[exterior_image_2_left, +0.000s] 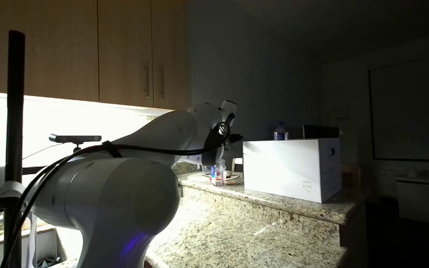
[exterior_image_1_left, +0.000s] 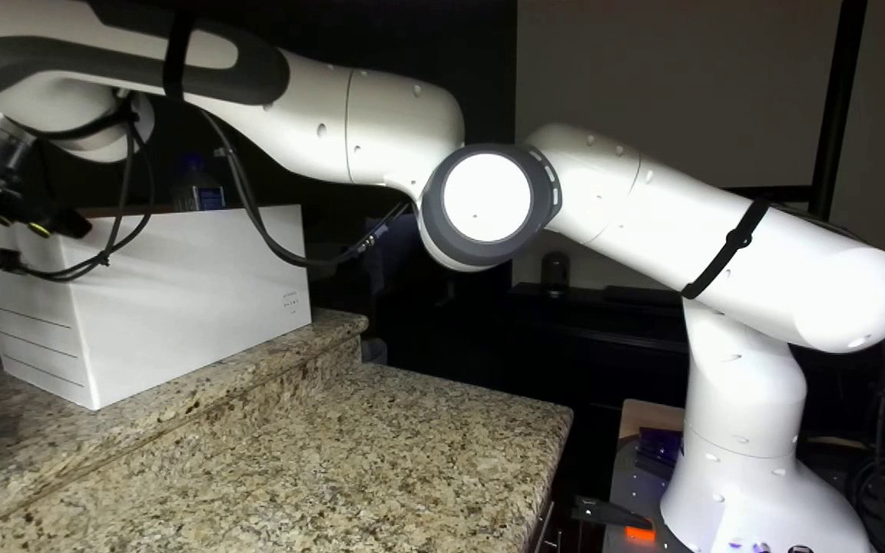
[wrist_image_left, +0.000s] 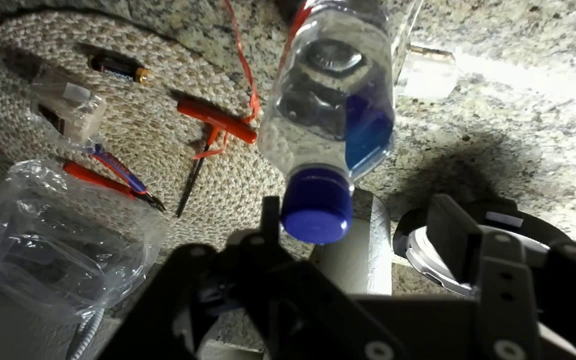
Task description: Remove the bottle from the box
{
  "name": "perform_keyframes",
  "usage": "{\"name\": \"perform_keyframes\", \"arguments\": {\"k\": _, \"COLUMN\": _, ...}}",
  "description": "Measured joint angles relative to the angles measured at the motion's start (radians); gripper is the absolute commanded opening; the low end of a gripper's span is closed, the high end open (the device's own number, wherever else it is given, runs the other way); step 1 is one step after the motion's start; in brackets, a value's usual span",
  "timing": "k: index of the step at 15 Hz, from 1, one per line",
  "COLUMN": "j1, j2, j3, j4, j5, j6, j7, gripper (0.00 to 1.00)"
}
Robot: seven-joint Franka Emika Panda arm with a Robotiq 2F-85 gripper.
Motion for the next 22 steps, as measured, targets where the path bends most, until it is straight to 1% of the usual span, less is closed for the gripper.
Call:
{"name": "perform_keyframes", "arguments": {"k": 6, "j1": 0.008, "j2": -0.01, "j3": -0.007, "j4": 0.011, "j5": -0.006, "j6": 0.0, "j7": 0.0, "gripper": 1.0}}
{"name": "perform_keyframes", "arguments": {"k": 10, "j1": 0.025, "j2": -0.055, "j3": -0.045, "j4": 0.016, "j5": -0.034, "j6": 0.0, "j7": 0.003, "gripper": 1.0}}
{"name": "perform_keyframes", "arguments": {"k": 15, "j1": 0.044, "j2": -0.15, "j3": -0.104, "j4": 0.018, "j5": -0.099, "j6": -0.013, "j7": 0.021, "gripper": 1.0}}
{"name": "perform_keyframes", "arguments": {"k": 18, "j1": 0.045, "j2": -0.219, "j3": -0.151, "j4": 0.019, "j5": -0.145, "j6": -0.06, "j7": 0.064, "gripper": 1.0}}
{"name": "perform_keyframes", "arguments": {"k": 22, "j1": 0.029, "j2": -0.307, "j3": -0.213, "j4": 0.019, "j5": -0.2, "j6": -0.178, "j7": 0.147, "gripper": 1.0}}
